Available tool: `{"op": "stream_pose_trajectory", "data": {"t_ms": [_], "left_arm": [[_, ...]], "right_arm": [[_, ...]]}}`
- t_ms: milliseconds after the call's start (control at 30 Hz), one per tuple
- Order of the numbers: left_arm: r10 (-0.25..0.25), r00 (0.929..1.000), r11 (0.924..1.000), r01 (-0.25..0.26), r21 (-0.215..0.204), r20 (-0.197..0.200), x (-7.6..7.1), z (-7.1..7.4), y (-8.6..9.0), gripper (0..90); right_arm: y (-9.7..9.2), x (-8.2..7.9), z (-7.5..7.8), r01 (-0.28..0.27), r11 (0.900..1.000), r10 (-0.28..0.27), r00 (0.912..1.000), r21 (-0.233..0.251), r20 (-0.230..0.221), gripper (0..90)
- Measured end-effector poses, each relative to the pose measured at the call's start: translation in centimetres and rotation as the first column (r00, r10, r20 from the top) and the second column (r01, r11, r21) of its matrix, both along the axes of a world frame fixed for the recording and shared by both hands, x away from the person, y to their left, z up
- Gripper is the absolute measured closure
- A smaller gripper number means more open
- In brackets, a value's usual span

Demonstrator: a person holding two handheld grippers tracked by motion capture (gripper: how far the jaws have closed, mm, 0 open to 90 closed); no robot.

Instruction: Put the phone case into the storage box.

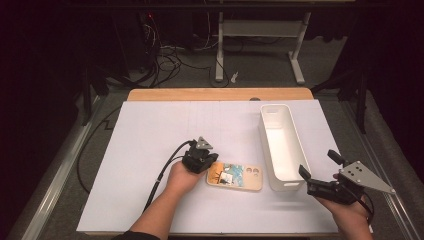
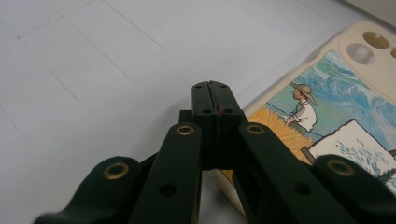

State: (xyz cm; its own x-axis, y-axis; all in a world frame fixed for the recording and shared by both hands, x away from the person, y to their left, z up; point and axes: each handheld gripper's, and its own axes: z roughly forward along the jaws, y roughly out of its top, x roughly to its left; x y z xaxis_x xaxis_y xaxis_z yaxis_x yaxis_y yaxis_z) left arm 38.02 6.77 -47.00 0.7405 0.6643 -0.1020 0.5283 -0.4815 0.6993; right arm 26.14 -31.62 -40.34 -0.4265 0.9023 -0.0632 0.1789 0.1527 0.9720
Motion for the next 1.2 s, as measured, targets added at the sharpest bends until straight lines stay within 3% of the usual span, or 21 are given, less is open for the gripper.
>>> {"op": "stream_pose_trajectory", "data": {"t_ms": [200,267,433,567,933,1200], "left_arm": [[0.019,0.9997,0.9997,-0.019,-0.012,0.012,0.4,0.0,0.3,90.0],[0.037,0.9992,0.9991,-0.037,-0.022,-0.013,0.8,-0.4,0.5,90.0],[-0.004,0.9999,1.0,0.004,0.003,-0.012,0.3,-0.5,0.3,90.0],[-0.029,0.9995,0.9995,0.029,0.011,-0.011,-0.6,-0.4,0.5,90.0],[-0.095,0.9952,0.9952,0.094,-0.027,-0.026,-4.0,-0.5,1.7,90.0],[-0.111,0.9935,0.9928,0.11,-0.048,-0.025,-5.9,-0.5,2.1,90.0]], "right_arm": [[0.2,0.0,0.0,0.0,1.0,0.0,1.0,0.0,-0.002,0.6],[0.2,0.1,0.0,-0.003,1.0,0.003,1.0,-0.003,0.0,0.6],[0.0,0.2,-0.1,-0.002,1.0,0.002,1.0,0.001,-0.003,0.6],[-0.1,0.2,-0.1,-0.001,1.0,0.001,1.0,0.004,-0.001,0.6],[0.2,0.1,0.0,-0.002,1.0,0.002,1.0,-0.001,-0.002,0.7],[0.3,0.2,-0.1,-0.004,1.0,0.004,1.0,-0.001,-0.004,0.7]]}}
